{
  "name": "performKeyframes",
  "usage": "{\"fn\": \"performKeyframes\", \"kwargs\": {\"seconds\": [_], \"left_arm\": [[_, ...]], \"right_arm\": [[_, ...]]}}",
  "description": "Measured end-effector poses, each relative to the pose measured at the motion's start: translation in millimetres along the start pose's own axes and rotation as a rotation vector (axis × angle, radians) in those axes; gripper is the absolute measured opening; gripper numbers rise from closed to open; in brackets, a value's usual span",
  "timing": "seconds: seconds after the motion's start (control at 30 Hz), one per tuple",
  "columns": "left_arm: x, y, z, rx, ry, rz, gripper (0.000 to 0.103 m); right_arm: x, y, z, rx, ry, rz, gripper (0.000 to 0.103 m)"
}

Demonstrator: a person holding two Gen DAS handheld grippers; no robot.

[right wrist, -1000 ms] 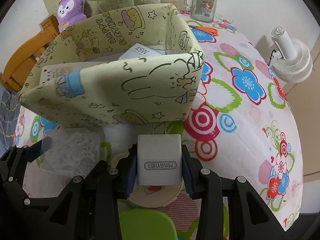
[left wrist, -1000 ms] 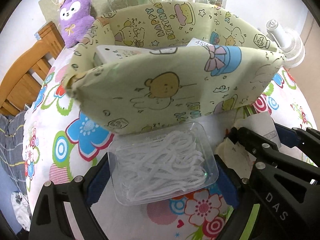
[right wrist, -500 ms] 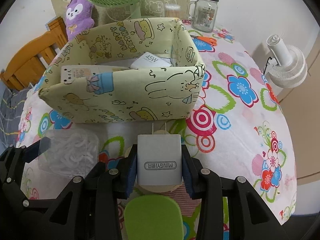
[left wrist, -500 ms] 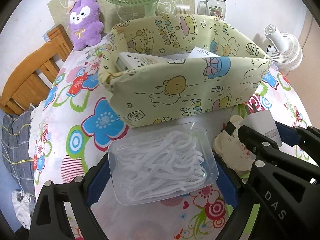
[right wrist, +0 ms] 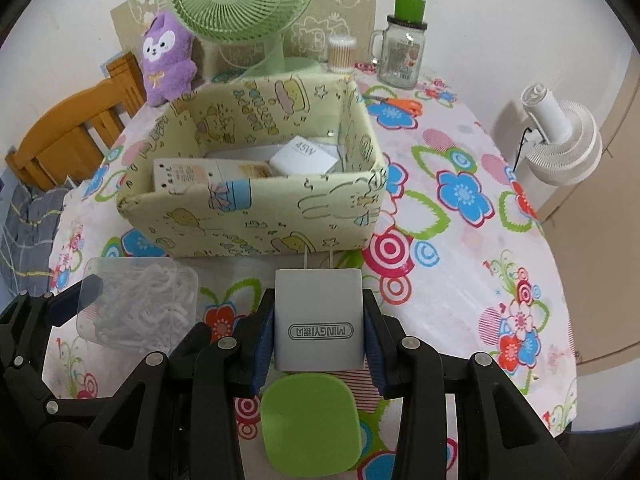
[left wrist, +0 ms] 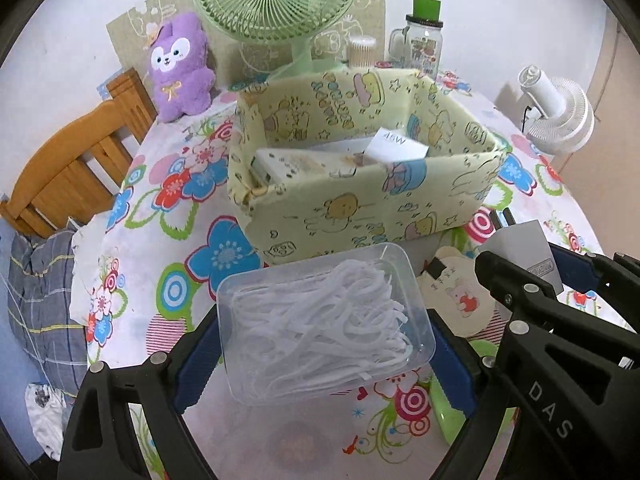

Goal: Organize rigid objects
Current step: 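Carry the cable box in the left tool while the right tool carries the MINGYI charger to the box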

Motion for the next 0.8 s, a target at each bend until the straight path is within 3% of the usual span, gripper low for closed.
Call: {"fn": "performKeyframes", "kwargs": {"seconds": [0.8], "left_arm": [[41,10,-41,-0.004,0.059,0.025,0.094]], "right_arm": [[42,6,-43,0.034,0.061,-0.041,0.043]]}}
Point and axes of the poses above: each gripper's, at about its wrist camera, not at the fingertips, and z roughly the way its jaws point, y to its right, x to its top, the point moved 9 cm from there along z, roughly the way its jaws point, and after that the axes turned 13 degrees about y, right-handed, at the moved point
